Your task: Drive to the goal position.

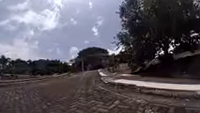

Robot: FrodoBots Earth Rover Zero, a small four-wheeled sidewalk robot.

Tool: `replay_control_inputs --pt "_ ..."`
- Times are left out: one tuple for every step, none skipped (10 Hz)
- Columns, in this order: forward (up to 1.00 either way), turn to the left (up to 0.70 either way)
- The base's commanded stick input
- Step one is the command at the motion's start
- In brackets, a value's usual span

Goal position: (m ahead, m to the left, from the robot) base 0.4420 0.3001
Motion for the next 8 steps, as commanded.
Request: replay_control_inputs --pt "0.0 0.0" --pt "0.0 0.0" --pt "0.0 0.0" --pt "0.2 0.0" --pt "0.7 0.03" --pt "0.7 0.16" --pt "0.7 0.27" --pt "0.7 0.27"
